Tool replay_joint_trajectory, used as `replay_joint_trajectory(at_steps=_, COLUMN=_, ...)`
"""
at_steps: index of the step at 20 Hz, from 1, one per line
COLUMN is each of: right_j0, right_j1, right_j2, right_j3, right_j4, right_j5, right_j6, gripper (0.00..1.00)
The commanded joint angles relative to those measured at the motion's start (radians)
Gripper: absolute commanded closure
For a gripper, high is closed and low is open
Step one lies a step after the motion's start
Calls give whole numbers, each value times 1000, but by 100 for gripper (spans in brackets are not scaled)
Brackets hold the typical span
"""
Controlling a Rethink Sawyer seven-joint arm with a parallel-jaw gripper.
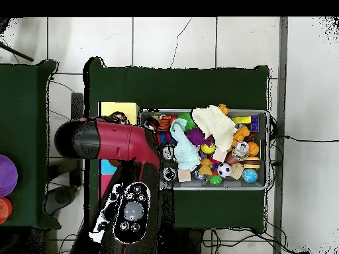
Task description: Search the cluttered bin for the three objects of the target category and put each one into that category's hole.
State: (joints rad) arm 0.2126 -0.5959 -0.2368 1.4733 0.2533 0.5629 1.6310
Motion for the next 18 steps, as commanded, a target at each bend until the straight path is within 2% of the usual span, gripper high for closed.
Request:
replay_joint_trajectory(at_steps=1, right_j0=-23, right_j1=-43, right_j2=45, right_j3=72, right_j4=20, right_j5=149, right_j6=197, gripper=100)
replay_joint_trajectory(at_steps=7, right_j0=-58, right_j1=-101, right_j2=46, right_j3=82, right_j4=6, right_j5=224, right_j6=146, gripper=100)
replay_joint_trajectory(at_steps=11, right_j0=-124, right_j1=-156, right_j2=53, right_j3=88, right_j4=-22, right_j5=286, right_j6=49, gripper=100)
replay_joint_trajectory(at_steps=13, right_j0=-143, right_j1=-164, right_j2=54, right_j3=100, right_j4=-33, right_j5=267, right_j6=33, gripper=100)
replay_joint_trajectory(at_steps=18, right_j0=-181, right_j1=-164, right_j2=69, right_j3=160, right_j4=-57, right_j5=133, right_j6=30, gripper=100)
